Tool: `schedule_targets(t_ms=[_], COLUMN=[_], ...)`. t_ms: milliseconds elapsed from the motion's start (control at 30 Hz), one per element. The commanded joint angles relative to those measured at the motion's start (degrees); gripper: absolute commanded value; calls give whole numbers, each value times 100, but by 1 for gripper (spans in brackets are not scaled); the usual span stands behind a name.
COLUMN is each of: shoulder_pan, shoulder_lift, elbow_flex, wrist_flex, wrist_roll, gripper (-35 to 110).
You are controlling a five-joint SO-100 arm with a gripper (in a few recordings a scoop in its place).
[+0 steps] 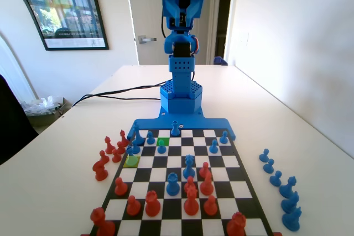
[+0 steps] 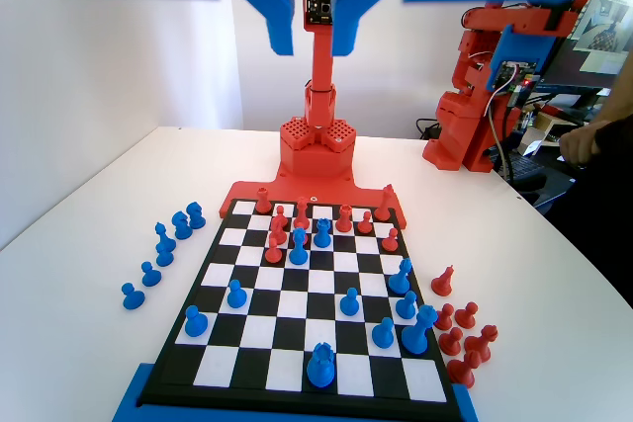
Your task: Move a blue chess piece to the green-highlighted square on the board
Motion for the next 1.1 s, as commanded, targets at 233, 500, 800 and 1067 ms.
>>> schedule_targets(t_ms=[233, 500, 800, 1067], shoulder_pan=[105, 105, 105, 35], shoulder_lift=[132, 132, 132, 132], elbow_flex=[18, 18, 18, 18], wrist_flex=[-79, -79, -79, -79], wrist_roll=[-62, -62, -62, -62], gripper=[7, 7, 7, 7])
